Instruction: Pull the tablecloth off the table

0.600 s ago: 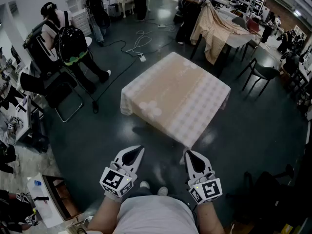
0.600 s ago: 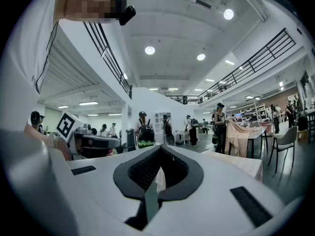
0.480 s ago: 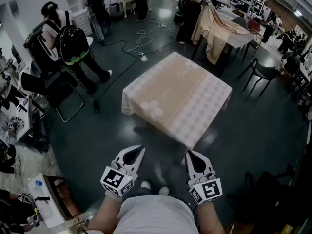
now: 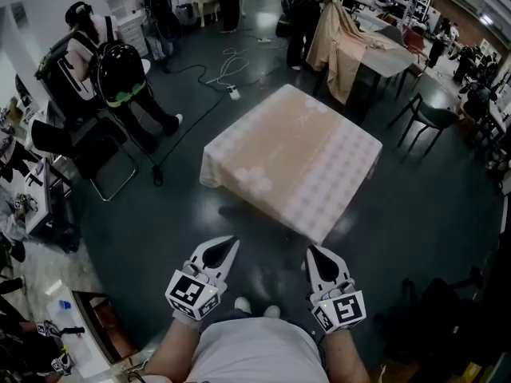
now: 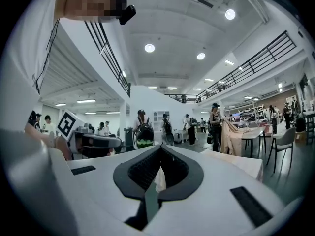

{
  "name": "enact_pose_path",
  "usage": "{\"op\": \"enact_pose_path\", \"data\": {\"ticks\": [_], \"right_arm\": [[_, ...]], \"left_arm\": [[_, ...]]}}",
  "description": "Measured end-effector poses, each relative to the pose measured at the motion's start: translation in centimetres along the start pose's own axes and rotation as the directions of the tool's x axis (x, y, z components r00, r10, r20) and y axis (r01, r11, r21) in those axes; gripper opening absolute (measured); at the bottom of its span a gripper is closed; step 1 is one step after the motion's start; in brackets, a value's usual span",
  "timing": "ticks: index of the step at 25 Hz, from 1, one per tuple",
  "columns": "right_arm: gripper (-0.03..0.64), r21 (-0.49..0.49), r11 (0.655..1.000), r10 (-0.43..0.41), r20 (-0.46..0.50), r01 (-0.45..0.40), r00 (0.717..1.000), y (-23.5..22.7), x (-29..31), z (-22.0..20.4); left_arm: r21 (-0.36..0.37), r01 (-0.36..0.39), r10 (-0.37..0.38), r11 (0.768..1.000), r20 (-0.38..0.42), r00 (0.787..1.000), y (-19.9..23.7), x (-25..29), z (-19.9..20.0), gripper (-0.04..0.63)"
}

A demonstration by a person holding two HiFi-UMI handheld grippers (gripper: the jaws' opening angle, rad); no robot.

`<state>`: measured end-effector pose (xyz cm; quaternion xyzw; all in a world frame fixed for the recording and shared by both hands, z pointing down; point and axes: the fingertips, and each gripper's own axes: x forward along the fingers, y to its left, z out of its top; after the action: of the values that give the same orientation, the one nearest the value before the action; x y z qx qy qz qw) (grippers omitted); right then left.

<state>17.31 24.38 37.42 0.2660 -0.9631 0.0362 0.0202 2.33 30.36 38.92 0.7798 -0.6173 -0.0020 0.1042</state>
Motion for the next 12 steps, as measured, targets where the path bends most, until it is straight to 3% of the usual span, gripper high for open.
{"op": "enact_pose_path", "data": {"ticks": [12], "right_arm": [[0.026,0.034,0.999,-0.028,-0.014,0.028,1.000,2.3,3.7,-1.4]], "left_arm": [[-0.032,0.005,-0.005,0.999,-0.013,1.000,6.1,-2.6,-1.7,0.011]]}}
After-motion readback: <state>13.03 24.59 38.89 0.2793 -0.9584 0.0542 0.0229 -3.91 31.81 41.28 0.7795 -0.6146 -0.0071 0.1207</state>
